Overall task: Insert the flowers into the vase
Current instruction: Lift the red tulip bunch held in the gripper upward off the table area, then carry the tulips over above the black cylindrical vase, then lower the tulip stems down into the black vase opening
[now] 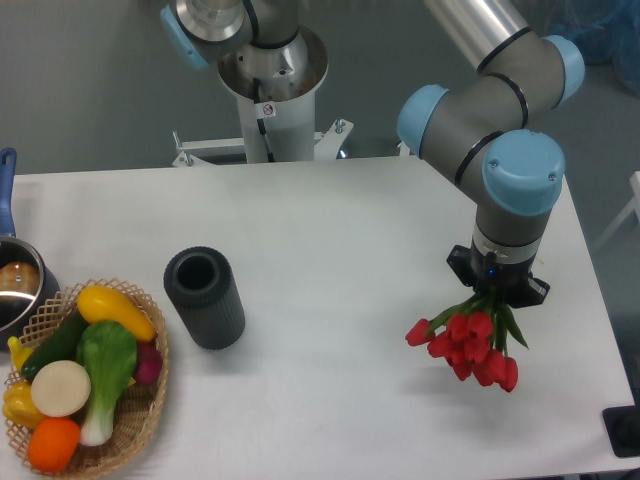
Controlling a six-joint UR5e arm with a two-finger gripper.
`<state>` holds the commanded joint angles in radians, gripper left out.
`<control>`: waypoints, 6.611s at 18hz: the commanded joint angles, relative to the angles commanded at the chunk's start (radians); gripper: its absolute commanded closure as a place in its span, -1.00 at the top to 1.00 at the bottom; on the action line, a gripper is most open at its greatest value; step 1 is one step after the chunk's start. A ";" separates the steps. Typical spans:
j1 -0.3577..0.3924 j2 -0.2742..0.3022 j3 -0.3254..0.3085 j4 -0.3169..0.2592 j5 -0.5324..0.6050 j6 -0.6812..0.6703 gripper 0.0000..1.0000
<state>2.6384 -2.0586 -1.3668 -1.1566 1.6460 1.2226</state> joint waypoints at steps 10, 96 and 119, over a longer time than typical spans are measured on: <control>0.005 0.015 0.000 0.002 -0.009 0.003 -1.00; -0.084 0.342 -0.535 0.354 -1.456 -0.109 -1.00; -0.095 0.278 -0.643 0.351 -1.447 0.084 -0.93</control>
<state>2.5433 -1.7810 -2.0094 -0.8053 0.1994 1.3069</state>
